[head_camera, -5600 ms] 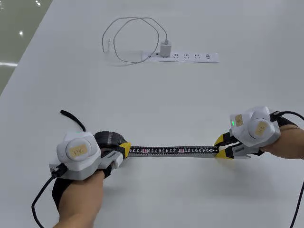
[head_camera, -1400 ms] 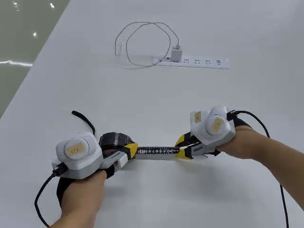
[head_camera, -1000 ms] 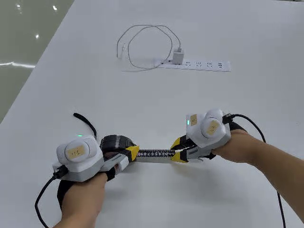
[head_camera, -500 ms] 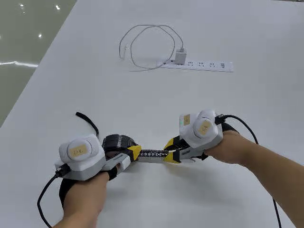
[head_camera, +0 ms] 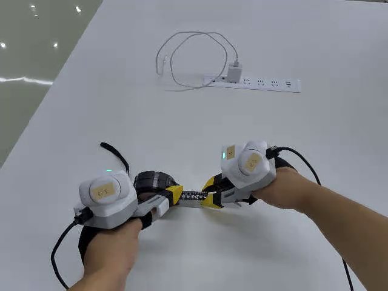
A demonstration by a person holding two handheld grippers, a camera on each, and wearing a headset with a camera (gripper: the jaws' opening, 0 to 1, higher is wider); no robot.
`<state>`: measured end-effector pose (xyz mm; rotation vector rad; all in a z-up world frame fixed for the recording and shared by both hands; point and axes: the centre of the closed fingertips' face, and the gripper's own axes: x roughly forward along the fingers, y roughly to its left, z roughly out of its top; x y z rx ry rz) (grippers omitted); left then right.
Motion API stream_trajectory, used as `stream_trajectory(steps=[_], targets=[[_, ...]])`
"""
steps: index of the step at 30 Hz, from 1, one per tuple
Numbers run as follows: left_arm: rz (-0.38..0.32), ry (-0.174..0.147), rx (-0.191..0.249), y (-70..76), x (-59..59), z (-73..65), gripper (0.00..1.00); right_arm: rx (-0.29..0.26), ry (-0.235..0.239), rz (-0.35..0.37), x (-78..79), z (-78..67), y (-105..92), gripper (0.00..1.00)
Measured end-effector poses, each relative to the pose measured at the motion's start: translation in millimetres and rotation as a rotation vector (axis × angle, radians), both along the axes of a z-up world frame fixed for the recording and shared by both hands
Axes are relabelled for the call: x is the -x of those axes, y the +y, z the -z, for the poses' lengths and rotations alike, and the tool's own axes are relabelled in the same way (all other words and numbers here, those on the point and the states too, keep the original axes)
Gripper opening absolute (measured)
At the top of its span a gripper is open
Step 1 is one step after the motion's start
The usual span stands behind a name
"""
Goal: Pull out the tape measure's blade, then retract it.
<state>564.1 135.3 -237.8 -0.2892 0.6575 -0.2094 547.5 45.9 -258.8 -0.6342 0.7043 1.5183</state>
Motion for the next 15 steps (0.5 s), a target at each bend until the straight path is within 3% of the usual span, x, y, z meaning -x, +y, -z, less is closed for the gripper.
stream_trajectory(steps=[15], targets=[[-0.003, 0.004, 0.005, -0.4, 0.3, -0.4, 0.58, -0.021, -0.004, -0.014, 0.2, 0.6, 19.3, 0.1]])
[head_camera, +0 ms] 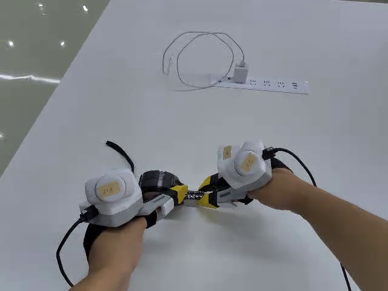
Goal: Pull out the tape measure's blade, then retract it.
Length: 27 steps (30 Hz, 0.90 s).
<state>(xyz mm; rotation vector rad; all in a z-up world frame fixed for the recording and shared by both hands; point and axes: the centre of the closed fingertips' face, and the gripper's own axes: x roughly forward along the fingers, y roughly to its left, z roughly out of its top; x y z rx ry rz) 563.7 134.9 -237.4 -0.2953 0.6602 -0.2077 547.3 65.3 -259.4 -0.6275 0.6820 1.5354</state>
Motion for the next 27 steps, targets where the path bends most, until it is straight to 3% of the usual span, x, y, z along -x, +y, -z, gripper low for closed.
stream_trajectory(steps=[17, 27], targets=[[-0.002, -0.001, 0.0, -0.3, -0.4, 0.1, 0.58, -0.027, 0.012, -0.001, -0.3, 1.3, 17.7, 0.1], [-0.005, -0.002, 0.003, -0.7, -0.5, 0.1, 0.59, -0.033, -0.014, -0.024, 0.8, 2.1, 22.6, 0.1]])
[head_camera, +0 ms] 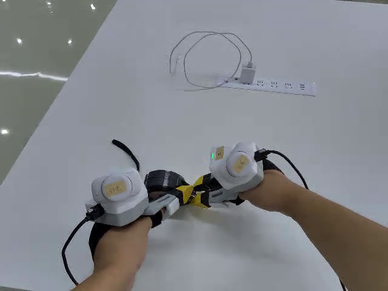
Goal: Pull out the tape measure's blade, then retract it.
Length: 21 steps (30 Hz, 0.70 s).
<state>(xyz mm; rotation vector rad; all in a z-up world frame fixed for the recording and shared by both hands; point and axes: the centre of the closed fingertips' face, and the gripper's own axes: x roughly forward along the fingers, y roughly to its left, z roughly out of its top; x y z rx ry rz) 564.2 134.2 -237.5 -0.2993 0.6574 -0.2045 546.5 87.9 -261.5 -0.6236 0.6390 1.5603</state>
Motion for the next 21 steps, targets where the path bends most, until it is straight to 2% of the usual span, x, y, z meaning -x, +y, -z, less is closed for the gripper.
stream_trajectory(steps=[18, 21], targets=[[0.01, 0.005, -0.004, -1.1, -0.3, -0.4, 0.6, 0.011, 0.012, 0.035, 0.8, 2.1, 0.0, 0.11], [0.005, 0.003, 0.022, -0.3, -1.2, -1.8, 0.6, 0.01, 0.009, 0.038, 0.0, 2.1, -0.2, 0.12]])
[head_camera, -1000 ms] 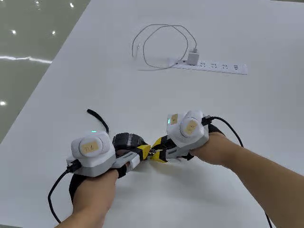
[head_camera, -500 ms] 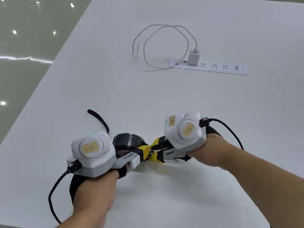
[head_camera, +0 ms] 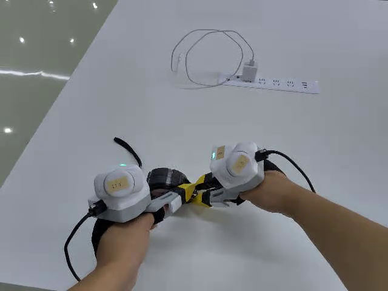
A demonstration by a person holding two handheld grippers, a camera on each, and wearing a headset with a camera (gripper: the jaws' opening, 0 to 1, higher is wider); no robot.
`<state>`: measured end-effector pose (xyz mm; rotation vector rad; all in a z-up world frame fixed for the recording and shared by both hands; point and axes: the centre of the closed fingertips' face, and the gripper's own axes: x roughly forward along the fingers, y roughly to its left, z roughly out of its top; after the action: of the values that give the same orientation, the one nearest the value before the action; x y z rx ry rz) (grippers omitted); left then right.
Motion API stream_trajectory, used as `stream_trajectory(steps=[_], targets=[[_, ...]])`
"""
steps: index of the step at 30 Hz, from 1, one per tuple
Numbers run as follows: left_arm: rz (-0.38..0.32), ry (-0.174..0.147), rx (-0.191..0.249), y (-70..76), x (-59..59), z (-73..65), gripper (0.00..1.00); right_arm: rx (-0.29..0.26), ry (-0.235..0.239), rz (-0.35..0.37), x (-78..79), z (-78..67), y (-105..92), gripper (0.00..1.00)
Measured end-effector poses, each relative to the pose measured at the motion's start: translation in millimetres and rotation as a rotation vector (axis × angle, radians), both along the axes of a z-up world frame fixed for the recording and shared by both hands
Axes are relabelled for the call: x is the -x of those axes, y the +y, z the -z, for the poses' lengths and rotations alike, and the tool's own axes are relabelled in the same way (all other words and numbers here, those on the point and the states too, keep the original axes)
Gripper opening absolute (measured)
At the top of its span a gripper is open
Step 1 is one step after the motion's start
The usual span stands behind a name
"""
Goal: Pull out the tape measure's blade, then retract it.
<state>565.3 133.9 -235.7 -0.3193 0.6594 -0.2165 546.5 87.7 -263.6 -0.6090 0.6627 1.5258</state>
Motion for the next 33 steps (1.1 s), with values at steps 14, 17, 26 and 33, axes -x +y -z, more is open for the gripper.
stream_trajectory(steps=[14, 17, 26, 33], targets=[[0.004, -0.024, 0.002, -0.1, -2.6, -5.1, 0.6, 0.003, 0.003, 0.041, -5.4, -0.8, -2.9, 0.2], [0.003, -0.027, 0.007, 0.2, -5.2, -5.8, 0.61, 0.002, 0.003, 0.044, -5.2, -1.0, -3.0, 0.21], [0.019, -0.041, 0.011, -3.8, -5.7, -9.8, 0.67, 0.001, 0.006, 0.063, -5.5, -3.6, -5.7, 0.28], [0.024, -0.048, 0.006, -3.5, -5.4, -12.6, 0.68, -0.008, 0.005, 0.082, -6.2, -7.6, -9.2, 0.29]])
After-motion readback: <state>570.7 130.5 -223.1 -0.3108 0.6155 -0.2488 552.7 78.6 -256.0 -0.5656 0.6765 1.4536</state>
